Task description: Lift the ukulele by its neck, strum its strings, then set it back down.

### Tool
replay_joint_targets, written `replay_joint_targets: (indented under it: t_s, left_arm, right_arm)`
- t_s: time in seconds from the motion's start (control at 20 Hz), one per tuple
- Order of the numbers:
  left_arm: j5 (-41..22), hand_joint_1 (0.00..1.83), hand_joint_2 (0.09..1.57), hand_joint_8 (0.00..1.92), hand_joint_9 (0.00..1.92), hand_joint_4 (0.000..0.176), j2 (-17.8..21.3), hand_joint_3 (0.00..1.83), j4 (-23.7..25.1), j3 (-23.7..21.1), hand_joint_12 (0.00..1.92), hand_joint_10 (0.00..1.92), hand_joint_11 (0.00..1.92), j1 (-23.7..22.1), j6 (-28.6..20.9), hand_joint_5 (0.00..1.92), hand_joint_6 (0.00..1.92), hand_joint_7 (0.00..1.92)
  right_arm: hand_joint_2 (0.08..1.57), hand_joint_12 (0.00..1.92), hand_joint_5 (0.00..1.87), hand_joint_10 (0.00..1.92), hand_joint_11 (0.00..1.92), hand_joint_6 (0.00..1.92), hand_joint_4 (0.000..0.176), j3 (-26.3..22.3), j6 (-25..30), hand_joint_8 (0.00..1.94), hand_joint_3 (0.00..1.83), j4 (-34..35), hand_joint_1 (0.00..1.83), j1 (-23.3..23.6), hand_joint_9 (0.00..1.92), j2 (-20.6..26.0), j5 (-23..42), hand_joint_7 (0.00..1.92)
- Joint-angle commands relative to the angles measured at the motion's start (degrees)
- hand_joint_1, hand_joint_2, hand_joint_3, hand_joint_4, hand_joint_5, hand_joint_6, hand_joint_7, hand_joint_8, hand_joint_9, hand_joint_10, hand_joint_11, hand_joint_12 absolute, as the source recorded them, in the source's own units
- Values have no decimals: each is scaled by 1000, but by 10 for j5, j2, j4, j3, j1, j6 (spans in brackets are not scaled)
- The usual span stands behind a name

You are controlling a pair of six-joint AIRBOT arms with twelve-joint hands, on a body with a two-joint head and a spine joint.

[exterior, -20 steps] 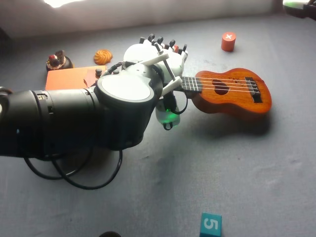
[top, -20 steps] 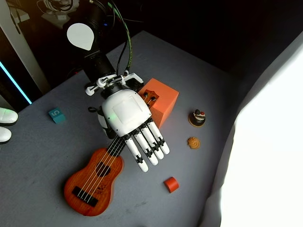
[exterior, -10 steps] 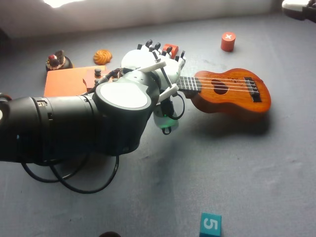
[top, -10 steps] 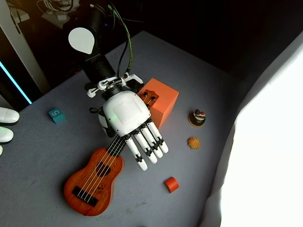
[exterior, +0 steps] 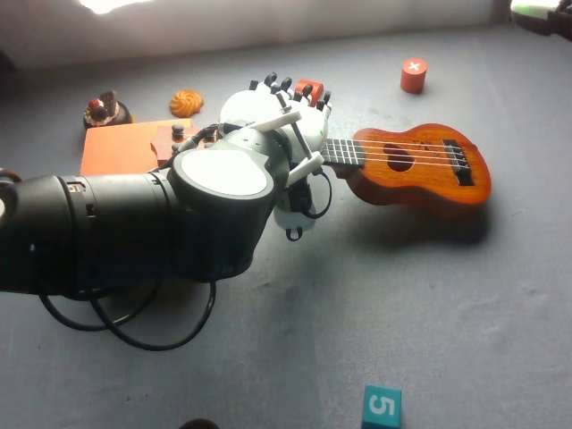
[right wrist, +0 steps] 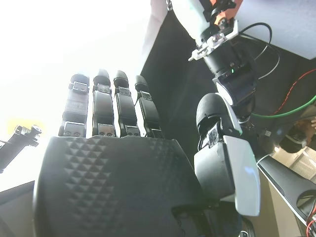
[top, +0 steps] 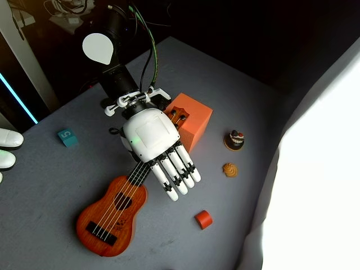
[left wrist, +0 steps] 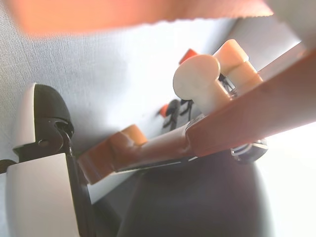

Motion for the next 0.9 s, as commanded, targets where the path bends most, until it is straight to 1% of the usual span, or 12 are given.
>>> replay_joint_targets:
  t_s: [0.0, 0.05, 0.1, 0.15, 0.2, 0.25, 0.3, 0.4, 0.55, 0.65, 0.75, 0.85]
  left_arm:
    - [11, 1048, 986, 26, 127, 0, -3, 4, 39, 4, 214, 3, 0, -6, -1, 32, 1, 129]
    - [9, 1042, 992, 26, 261, 0, -3, 1, 39, 4, 481, 23, 0, -7, -1, 147, 15, 279]
    - [8, 1053, 1016, 105, 463, 0, -3, 4, 39, 4, 868, 125, 0, -7, -1, 351, 58, 482]
    - [7, 1048, 1030, 459, 392, 0, -3, 9, 39, 3, 1167, 606, 0, -8, -1, 480, 106, 453]
    - [7, 1007, 1070, 1166, 260, 0, -3, 11, 39, 3, 1584, 1322, 37, -9, -1, 373, 799, 307]
    - [7, 975, 1094, 1574, 225, 0, -3, 12, 39, 2, 1814, 1703, 81, -9, -1, 276, 1280, 245]
    - [7, 976, 1094, 1783, 212, 0, -3, 7, 39, 2, 1900, 1877, 135, -10, -1, 236, 1542, 208]
    - [5, 983, 1070, 1915, 421, 0, -3, 0, 39, 1, 1920, 1919, 374, -11, -1, 284, 1892, 371]
    - [4, 1104, 994, 1921, 760, 0, -3, 0, 39, -3, 1921, 1921, 731, -11, -3, 599, 1921, 719]
    - [4, 1138, 982, 1921, 1087, 0, -3, 0, 39, -4, 1921, 1921, 1068, -14, -3, 864, 1921, 1023]
    - [2, 1292, 1096, 1921, 1417, 0, -3, 30, 38, -5, 1921, 1921, 1418, -18, -3, 1107, 1919, 1323]
    - [-3, 1433, 1172, 1921, 1504, 0, 5, 6, 30, -10, 1921, 1921, 1517, -30, -3, 1261, 1921, 1392]
  right_arm:
    - [1313, 0, 61, 52, 0, 57, 0, 0, 1, 4, 6, 14, 67, 5, 26, 2, 65, 65]
    - [1313, 0, 73, 54, 0, 63, 0, 0, 1, 4, 6, 14, 68, 4, 28, 2, 65, 67]
    - [1309, 0, 81, 57, 0, 68, 0, 0, 1, 6, 4, 14, 58, 4, 31, 2, 65, 70]
    - [1312, 0, 86, 59, 0, 71, 0, 0, 0, 6, 5, 14, 57, 4, 33, 2, 65, 72]
    - [1310, 0, 91, 58, 0, 74, 0, 0, 0, 8, 4, 14, 54, 4, 30, 2, 65, 77]
    - [1310, 0, 96, 61, 0, 77, 0, 0, 0, 10, 4, 14, 55, 4, 35, 2, 65, 83]
    - [1309, 0, 96, 66, 0, 79, 0, 0, 0, 14, 3, 14, 71, 4, 42, 2, 65, 96]
    - [1299, 0, 120, 81, 0, 93, 0, 0, 0, 22, 0, 14, 122, 4, 67, 2, 65, 125]
    - [1302, 0, 106, 81, 0, 89, 0, 0, 0, 11, 0, 14, 101, 4, 60, 2, 65, 107]
    - [1296, 0, 115, 86, 0, 94, 0, 0, 0, 13, 0, 15, 112, 4, 66, 2, 64, 118]
    - [1295, 0, 102, 83, 0, 88, 0, 0, 0, 11, 0, 28, 116, 4, 58, 2, 64, 115]
    - [1295, 0, 108, 86, 0, 91, 0, 0, -6, 5, 0, 48, 119, 6, 61, 2, 64, 102]
